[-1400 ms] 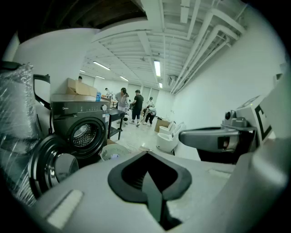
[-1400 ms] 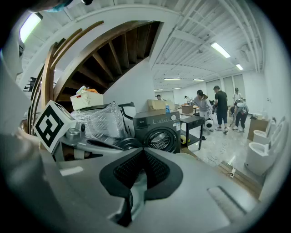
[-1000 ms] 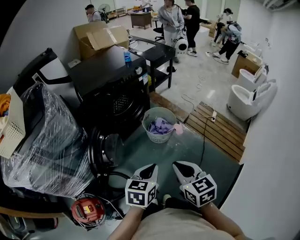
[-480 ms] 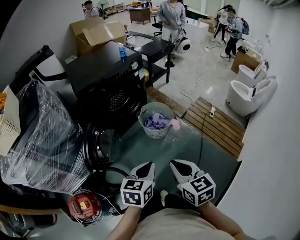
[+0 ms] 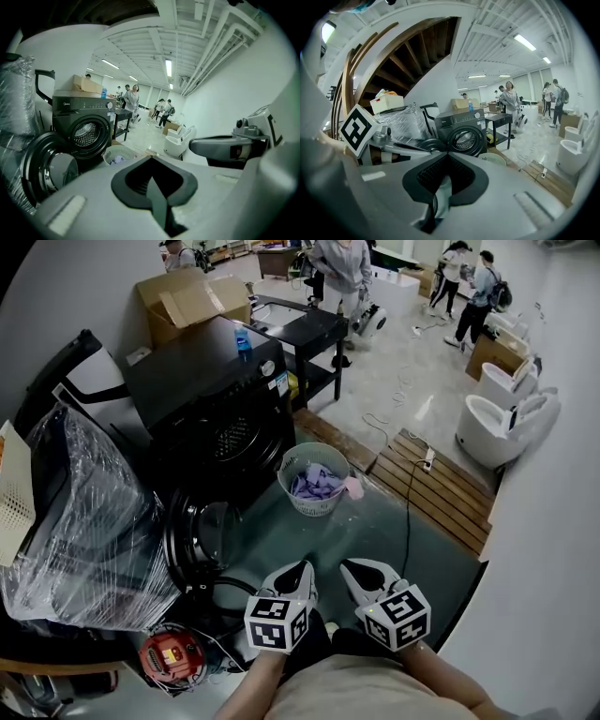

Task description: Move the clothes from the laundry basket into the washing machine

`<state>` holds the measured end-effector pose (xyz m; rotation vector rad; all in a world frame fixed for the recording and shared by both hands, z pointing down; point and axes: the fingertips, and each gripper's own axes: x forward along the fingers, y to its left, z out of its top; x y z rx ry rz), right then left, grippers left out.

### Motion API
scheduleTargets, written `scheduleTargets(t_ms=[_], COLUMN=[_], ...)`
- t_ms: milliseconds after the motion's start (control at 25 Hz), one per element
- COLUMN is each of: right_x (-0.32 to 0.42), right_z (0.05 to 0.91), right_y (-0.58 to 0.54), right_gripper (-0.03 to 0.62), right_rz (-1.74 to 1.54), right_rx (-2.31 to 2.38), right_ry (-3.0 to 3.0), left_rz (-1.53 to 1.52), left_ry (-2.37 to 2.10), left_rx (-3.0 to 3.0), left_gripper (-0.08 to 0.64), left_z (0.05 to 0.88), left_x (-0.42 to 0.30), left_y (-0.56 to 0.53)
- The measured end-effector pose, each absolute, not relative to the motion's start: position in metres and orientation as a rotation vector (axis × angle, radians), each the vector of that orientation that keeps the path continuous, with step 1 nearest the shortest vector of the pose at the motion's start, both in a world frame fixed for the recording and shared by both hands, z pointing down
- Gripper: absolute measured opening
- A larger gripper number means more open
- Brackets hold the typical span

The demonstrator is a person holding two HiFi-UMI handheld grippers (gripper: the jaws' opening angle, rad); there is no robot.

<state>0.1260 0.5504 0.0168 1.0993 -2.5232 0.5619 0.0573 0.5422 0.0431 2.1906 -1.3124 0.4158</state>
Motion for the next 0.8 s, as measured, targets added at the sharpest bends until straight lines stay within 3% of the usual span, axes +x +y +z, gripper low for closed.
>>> scheduleTargets(t_ms=[800], right_x=[0.065], right_z=[0.026], right_y=[0.331], right_gripper=[0.023], right_rz=[0.576], right_rx=[1.247], right_ry=[-2.457], left_rz=[0.367], left_ry=[-1.289], left_rx=[2.326], left_gripper=[0.002], left_z=[0.041], left_x=[-0.012], left_y=[0.325])
